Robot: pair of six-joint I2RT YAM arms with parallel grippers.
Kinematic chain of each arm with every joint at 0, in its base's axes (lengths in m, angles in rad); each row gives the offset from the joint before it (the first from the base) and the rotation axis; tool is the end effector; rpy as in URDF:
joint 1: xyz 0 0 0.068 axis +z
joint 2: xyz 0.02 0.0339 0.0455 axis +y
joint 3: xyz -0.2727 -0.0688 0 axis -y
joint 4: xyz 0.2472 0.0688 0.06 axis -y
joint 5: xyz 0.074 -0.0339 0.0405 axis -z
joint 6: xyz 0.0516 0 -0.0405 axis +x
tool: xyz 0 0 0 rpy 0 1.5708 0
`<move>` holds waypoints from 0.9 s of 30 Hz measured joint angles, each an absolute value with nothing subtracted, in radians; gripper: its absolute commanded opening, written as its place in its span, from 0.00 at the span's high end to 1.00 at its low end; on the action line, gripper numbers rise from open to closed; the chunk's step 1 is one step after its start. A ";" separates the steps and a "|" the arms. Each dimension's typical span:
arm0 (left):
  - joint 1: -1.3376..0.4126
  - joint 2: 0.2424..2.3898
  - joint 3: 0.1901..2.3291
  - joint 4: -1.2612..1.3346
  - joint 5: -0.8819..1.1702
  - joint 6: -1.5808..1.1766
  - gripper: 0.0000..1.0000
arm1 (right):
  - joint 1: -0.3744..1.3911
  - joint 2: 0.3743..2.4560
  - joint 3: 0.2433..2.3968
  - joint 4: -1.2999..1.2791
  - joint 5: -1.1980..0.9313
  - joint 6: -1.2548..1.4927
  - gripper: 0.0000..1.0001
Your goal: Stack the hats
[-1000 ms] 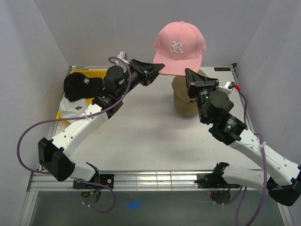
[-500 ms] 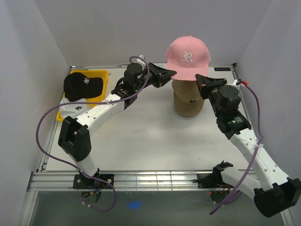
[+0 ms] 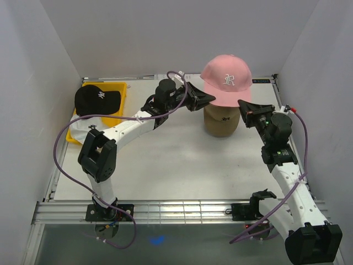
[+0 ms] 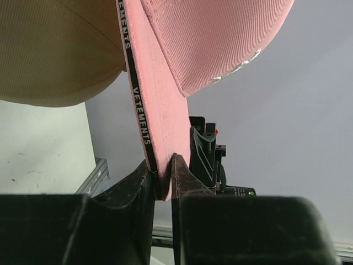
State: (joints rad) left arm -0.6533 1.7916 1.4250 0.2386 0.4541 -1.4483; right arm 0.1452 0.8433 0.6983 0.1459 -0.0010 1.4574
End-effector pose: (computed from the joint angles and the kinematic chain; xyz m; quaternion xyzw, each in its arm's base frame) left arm 0.3447 -0.2923 0.3316 -0.1461 0.7321 -0.6424 0.1730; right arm 0.2152 0.0315 0.3409 0.4309 0.5603 0.5084 0.4920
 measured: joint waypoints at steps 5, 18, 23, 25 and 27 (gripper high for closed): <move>-0.665 1.813 1.418 0.260 0.471 -1.429 1.00 | 0.081 0.837 0.661 0.162 -0.083 1.462 0.92; -0.685 1.879 1.416 0.292 0.507 -1.395 1.00 | -0.038 0.836 0.564 0.229 -0.219 1.477 0.92; -0.690 1.892 1.416 0.293 0.516 -1.391 1.00 | -0.056 0.829 0.540 0.238 -0.240 1.472 0.92; -0.690 1.893 1.416 0.292 0.517 -1.387 1.00 | -0.059 0.828 0.526 0.252 -0.245 1.471 0.92; -0.690 1.894 1.412 0.292 0.520 -1.384 1.00 | -0.060 0.824 0.506 0.271 -0.247 1.471 0.92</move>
